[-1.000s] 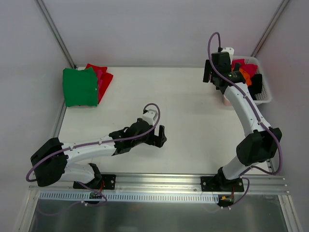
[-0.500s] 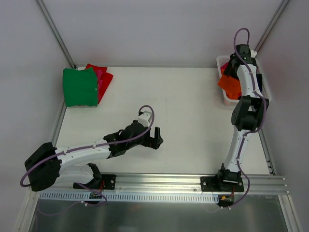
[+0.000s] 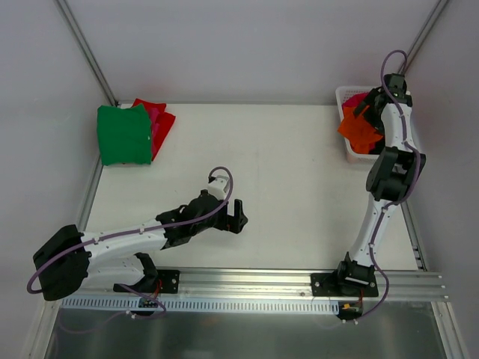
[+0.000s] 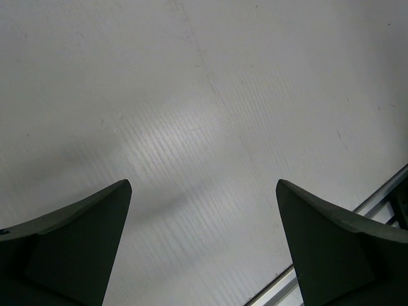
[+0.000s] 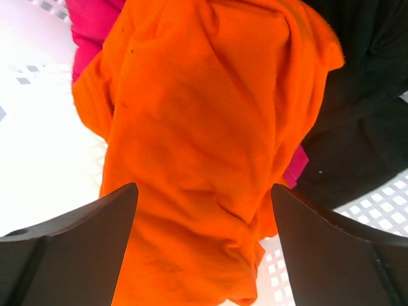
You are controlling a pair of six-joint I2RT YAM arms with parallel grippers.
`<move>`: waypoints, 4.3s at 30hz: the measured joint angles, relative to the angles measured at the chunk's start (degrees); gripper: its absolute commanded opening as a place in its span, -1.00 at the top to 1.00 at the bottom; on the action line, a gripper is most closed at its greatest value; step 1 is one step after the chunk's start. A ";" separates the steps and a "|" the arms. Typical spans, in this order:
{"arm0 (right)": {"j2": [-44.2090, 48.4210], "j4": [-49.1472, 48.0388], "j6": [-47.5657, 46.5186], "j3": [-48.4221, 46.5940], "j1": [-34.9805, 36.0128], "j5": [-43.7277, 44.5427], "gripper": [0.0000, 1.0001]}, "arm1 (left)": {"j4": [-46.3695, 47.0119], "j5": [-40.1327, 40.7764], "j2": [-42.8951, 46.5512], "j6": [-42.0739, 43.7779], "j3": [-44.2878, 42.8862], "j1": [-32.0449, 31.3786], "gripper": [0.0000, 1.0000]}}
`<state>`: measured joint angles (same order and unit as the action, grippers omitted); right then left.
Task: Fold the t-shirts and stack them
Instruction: Grab the tshirt from the pile, then move the tshirt to the center of the board
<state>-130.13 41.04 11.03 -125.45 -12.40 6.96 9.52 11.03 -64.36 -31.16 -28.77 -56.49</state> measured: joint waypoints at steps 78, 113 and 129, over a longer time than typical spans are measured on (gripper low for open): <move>1.77 -9.33 3.74 11.56 -3.63 -9.97 0.99 | -1.16 1.44 3.41 -3.82 2.82 0.35 -0.98; 42.12 -28.48 -14.01 39.10 27.61 -51.82 -0.99 | -7.98 10.38 17.53 -3.85 2.43 0.37 -0.98; 60.04 -28.70 -10.97 59.84 26.93 -23.96 -0.99 | -10.84 3.26 0.87 -2.01 -11.50 14.14 -0.95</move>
<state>-70.08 12.34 0.05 -65.60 14.52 -16.99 -1.32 14.28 -63.48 -33.17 -40.27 -42.35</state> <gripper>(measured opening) 0.993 0.981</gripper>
